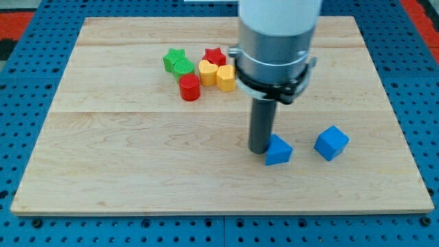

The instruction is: Push the red circle along with the group of blocks slightly up

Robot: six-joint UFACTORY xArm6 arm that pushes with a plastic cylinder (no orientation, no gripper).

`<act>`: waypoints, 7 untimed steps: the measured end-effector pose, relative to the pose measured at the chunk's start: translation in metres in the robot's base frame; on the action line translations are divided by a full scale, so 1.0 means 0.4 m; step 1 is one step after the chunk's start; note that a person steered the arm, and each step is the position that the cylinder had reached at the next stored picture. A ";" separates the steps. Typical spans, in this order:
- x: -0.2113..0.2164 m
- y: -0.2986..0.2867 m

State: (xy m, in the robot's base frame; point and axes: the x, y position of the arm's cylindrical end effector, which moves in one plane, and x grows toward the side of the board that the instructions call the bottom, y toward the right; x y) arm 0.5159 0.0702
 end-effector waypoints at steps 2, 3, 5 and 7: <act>0.000 0.157; -0.010 0.139; -0.041 0.002; -0.162 -0.129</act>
State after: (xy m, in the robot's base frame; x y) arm 0.4512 0.0188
